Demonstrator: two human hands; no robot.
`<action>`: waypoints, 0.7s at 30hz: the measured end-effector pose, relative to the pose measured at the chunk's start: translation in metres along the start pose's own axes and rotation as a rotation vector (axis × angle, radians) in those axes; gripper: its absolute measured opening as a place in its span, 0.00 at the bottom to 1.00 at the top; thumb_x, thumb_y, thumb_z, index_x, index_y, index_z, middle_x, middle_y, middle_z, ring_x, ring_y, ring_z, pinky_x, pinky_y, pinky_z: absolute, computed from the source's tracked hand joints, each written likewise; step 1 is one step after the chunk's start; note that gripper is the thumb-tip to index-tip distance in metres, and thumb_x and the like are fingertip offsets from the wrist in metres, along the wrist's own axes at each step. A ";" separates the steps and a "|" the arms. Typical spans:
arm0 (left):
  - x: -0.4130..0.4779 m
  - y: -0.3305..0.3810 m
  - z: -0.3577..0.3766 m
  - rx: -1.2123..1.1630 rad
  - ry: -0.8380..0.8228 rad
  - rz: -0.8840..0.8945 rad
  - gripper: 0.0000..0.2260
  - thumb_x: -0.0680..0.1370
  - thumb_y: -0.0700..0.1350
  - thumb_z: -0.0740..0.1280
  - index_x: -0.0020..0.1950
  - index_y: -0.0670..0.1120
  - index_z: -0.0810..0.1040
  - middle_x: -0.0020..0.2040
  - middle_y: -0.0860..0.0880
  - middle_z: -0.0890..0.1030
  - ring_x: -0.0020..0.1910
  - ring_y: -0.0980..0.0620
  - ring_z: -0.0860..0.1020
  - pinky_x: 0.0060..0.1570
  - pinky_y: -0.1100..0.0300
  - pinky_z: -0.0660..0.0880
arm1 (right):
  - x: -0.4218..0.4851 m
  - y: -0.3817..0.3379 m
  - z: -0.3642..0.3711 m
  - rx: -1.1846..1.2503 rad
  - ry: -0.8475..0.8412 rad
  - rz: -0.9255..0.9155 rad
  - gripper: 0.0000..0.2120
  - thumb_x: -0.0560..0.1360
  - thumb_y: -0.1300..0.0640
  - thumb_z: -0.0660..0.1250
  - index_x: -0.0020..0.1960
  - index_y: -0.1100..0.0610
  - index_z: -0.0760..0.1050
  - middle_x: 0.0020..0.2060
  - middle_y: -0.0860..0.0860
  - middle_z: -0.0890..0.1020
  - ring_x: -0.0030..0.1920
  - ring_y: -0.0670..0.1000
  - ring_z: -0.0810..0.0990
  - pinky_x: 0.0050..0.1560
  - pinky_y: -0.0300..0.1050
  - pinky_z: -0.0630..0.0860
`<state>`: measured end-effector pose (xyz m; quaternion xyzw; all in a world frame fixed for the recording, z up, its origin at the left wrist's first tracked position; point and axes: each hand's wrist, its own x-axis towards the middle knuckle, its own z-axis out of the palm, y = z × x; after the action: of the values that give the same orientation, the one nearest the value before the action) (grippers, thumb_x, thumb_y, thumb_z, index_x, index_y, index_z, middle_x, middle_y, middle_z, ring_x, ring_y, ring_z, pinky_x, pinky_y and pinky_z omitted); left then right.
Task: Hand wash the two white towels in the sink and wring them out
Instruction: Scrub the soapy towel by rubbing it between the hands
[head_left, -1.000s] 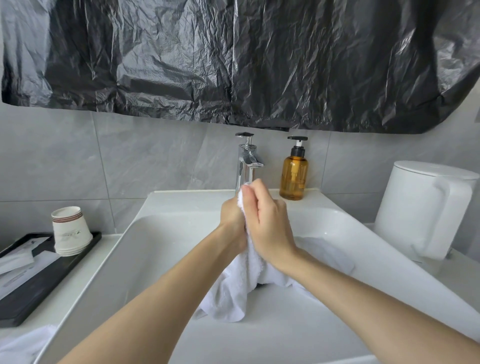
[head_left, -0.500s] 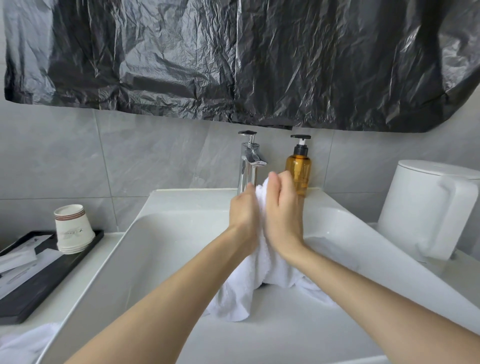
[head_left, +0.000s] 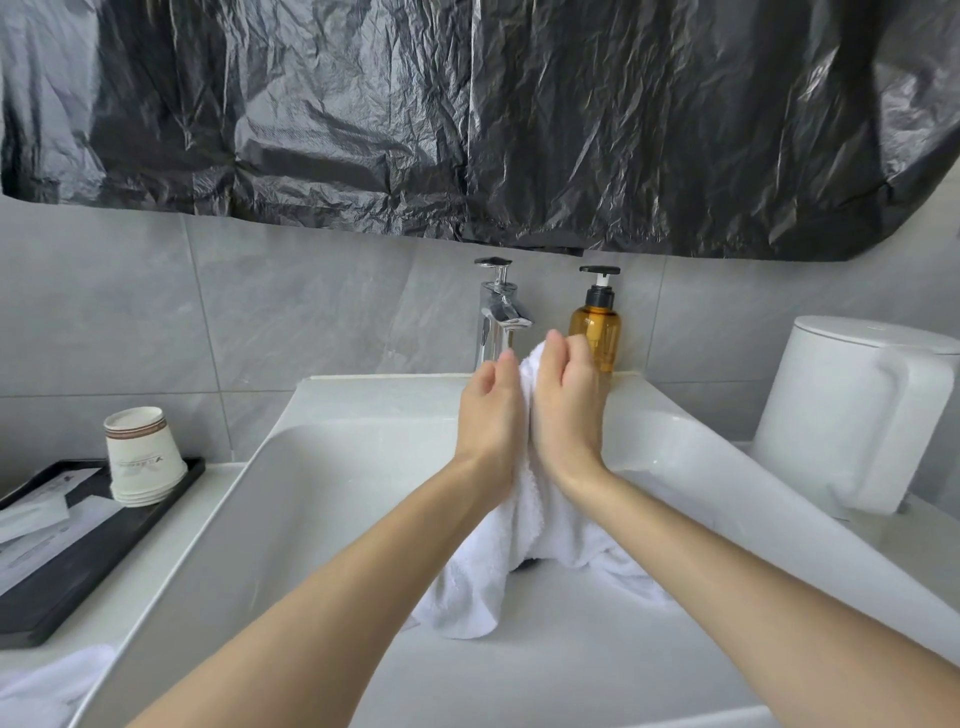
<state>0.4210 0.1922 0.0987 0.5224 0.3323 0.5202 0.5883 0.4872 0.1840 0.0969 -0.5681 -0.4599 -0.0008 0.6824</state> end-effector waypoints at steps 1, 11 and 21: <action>0.001 0.000 -0.002 0.008 0.002 0.009 0.14 0.84 0.50 0.58 0.42 0.45 0.70 0.34 0.48 0.73 0.35 0.52 0.72 0.35 0.61 0.70 | -0.010 0.001 -0.001 -0.021 -0.047 -0.098 0.16 0.83 0.54 0.56 0.36 0.49 0.60 0.28 0.43 0.73 0.30 0.43 0.69 0.35 0.45 0.62; 0.007 -0.002 -0.007 0.005 -0.022 0.017 0.13 0.84 0.48 0.59 0.40 0.46 0.71 0.33 0.47 0.72 0.35 0.51 0.72 0.32 0.64 0.70 | -0.025 0.001 -0.004 -0.017 -0.119 -0.194 0.14 0.83 0.56 0.56 0.38 0.52 0.62 0.26 0.43 0.72 0.29 0.41 0.70 0.31 0.41 0.63; 0.009 -0.001 -0.006 -0.039 0.044 -0.006 0.13 0.84 0.48 0.59 0.41 0.46 0.71 0.33 0.48 0.73 0.34 0.51 0.71 0.33 0.60 0.68 | -0.005 -0.002 0.004 -0.020 -0.118 -0.140 0.16 0.83 0.56 0.55 0.36 0.49 0.61 0.27 0.43 0.73 0.31 0.42 0.70 0.34 0.40 0.62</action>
<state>0.4177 0.2022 0.0979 0.4981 0.3364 0.5364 0.5924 0.4806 0.1837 0.0945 -0.5403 -0.5378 -0.0197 0.6469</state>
